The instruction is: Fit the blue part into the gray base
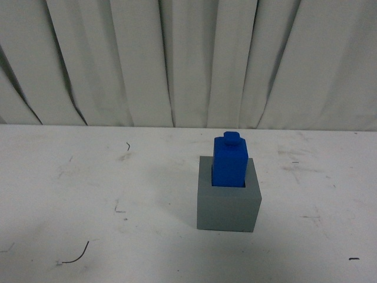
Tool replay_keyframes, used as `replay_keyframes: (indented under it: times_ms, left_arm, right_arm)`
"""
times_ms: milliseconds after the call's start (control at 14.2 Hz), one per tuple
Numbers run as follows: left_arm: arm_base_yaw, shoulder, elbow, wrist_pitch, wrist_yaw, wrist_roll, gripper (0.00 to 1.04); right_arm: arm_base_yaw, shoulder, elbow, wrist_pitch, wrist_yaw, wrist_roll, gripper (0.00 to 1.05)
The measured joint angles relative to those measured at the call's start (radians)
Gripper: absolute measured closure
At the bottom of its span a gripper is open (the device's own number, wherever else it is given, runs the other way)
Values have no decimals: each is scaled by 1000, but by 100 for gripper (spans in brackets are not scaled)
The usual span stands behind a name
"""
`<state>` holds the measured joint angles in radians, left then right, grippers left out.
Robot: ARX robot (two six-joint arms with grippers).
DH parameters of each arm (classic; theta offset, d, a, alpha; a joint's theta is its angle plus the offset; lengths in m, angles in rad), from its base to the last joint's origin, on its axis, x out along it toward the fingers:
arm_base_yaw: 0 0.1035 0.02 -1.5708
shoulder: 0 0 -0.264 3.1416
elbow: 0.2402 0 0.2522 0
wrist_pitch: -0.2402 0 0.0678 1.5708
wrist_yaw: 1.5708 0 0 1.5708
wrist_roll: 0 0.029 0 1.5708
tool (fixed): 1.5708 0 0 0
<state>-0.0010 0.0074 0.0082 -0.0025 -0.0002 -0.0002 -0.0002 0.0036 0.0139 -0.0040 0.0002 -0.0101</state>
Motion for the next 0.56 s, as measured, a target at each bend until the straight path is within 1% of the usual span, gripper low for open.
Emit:
replay_keyframes:
  times_ms: [70,141,563]
  left_arm:
    - [0,0,0,0,0,0,7]
    - [0,0,0,0,0,0,7]
    - [0,0,0,0,0,0,7]
  right_arm:
    - [0,0,0,0,0,0,18]
    - [0,0,0,0,0,2,7]
    - [0,0,0,0,0,2,6]
